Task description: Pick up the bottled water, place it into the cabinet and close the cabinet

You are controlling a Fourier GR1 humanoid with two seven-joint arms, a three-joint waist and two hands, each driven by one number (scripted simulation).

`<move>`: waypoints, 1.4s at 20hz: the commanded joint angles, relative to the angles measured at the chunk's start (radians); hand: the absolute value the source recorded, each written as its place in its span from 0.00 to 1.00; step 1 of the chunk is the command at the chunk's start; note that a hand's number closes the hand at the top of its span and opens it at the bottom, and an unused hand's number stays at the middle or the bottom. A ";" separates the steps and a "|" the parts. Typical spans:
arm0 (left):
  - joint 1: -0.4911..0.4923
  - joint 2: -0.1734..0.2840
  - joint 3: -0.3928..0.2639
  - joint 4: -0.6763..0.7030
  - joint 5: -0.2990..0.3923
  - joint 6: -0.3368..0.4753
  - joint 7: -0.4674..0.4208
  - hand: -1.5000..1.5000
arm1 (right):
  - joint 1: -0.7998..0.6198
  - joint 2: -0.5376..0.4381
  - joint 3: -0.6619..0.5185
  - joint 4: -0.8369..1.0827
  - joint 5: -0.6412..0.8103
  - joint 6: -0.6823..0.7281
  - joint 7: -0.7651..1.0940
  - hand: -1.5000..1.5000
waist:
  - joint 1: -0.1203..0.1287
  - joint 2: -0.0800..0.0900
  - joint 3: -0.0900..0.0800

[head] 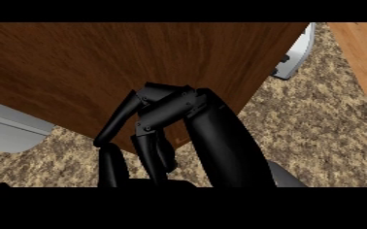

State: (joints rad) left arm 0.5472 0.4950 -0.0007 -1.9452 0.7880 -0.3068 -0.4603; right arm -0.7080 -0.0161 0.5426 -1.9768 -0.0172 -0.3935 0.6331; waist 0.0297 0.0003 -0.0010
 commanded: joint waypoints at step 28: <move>-0.020 0.028 0.147 -0.005 0.120 -0.123 0.108 1.00 | -0.225 -0.042 -0.350 0.857 -0.127 0.250 -0.438 1.00 | 0.025 0.024 0.000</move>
State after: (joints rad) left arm 0.5351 0.5203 0.1502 -1.9322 0.8984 -0.4293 -0.3631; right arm -0.9287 -0.0001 0.2871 -1.3267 -0.1633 -0.1133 0.2033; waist 0.0480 -0.0473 -0.0064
